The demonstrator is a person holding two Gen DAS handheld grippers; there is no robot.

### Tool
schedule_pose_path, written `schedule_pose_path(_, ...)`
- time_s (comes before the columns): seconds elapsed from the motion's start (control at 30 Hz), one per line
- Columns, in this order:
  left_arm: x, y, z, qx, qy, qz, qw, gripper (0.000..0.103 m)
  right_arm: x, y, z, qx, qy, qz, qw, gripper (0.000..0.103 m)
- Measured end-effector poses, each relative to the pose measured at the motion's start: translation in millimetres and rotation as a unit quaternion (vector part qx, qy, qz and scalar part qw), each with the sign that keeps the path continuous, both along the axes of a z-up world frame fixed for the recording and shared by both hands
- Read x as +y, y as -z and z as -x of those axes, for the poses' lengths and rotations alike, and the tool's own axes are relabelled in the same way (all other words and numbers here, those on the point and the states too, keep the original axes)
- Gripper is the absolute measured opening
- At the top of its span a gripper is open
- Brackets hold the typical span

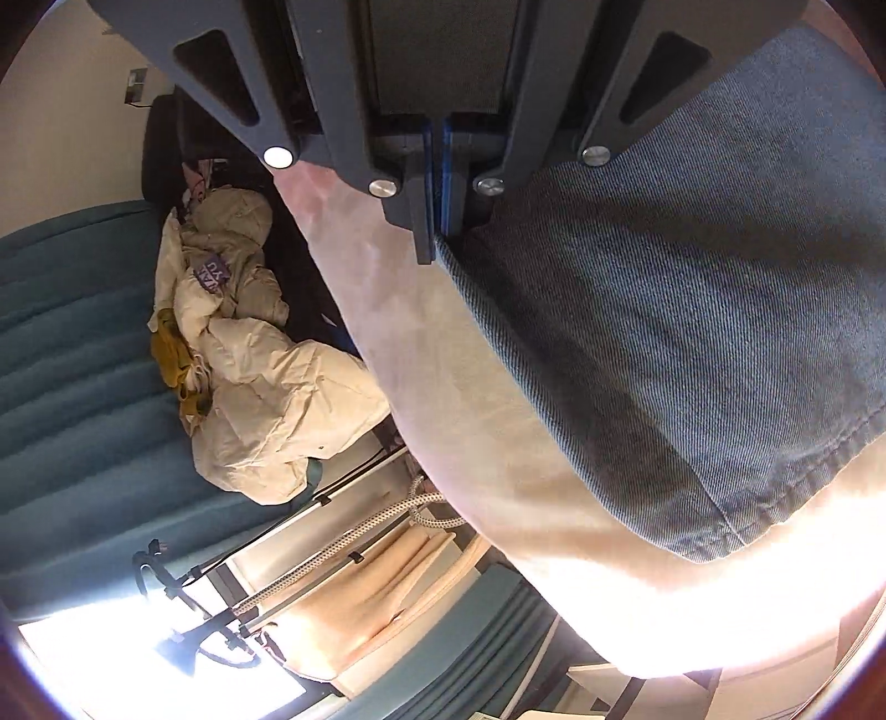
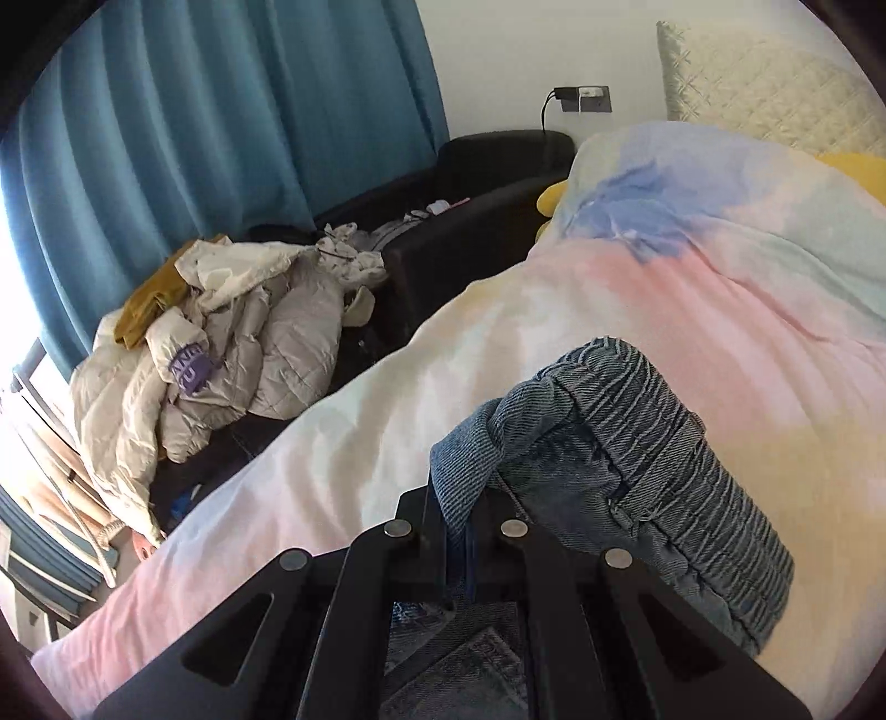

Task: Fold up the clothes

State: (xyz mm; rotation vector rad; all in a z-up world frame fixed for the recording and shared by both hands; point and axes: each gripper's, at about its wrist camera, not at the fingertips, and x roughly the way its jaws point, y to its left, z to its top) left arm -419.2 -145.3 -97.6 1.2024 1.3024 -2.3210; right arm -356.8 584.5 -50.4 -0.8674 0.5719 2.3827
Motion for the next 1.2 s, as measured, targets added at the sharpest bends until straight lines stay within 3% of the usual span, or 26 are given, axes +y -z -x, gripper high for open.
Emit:
schedule_pose_path(0.1, -1, 22, 13, -0.019, 0.0, 0.007, 0.9998, 0.001, 2, 25, 15, -0.017, -0.019, -0.001, 1.0, 0.003)
schedule_pose_path(0.23, -6, 22, 6, 0.013, 0.02, -0.004, 0.9997, 0.007, 2, 32, 19, -0.029, -0.049, -0.005, 0.998, 0.006)
schedule_pose_path(0.3, -6, 10, -8, 0.044, 0.038, -0.009, 0.9983, 0.022, 4, 24, 13, -0.025, -0.067, 0.005, 0.997, 0.01)
schedule_pose_path(0.37, -5, -3, -25, 0.065, 0.06, -0.012, 0.996, 0.051, 8, 13, -2, -0.016, -0.08, 0.014, 0.997, 0.018)
schedule_pose_path(0.4, -5, -8, -35, 0.073, 0.07, -0.016, 0.9947, 0.053, 10, 7, -10, -0.012, -0.084, 0.02, 0.996, 0.024)
schedule_pose_path(0.53, -5, -14, -86, 0.072, 0.108, -0.044, 0.9906, 0.054, 18, -12, -55, 0.01, -0.096, 0.043, 0.994, 0.034)
schedule_pose_path(0.67, -5, 7, -135, 0.053, 0.141, -0.079, 0.9854, 0.054, 25, -16, -109, 0.02, -0.095, 0.071, 0.993, 0.041)
schedule_pose_path(0.83, -13, 46, -174, 0.023, 0.122, -0.118, 0.9852, 0.054, 40, 6, -169, 0.034, -0.073, 0.16, 0.984, 0.058)
schedule_pose_path(0.9, -15, 59, -180, 0.008, 0.111, -0.141, 0.9837, 0.054, 48, 19, -191, 0.041, -0.055, 0.204, 0.977, 0.066)
schedule_pose_path(1.03, -19, 70, -191, 0.024, 0.08, -0.168, 0.9823, 0.054, 57, 60, -224, 0.065, -0.018, 0.285, 0.956, 0.076)
schedule_pose_path(1.2, -22, 81, -177, 0.035, 0.046, -0.195, 0.979, 0.054, 63, 116, -241, 0.12, 0.003, 0.359, 0.926, 0.076)
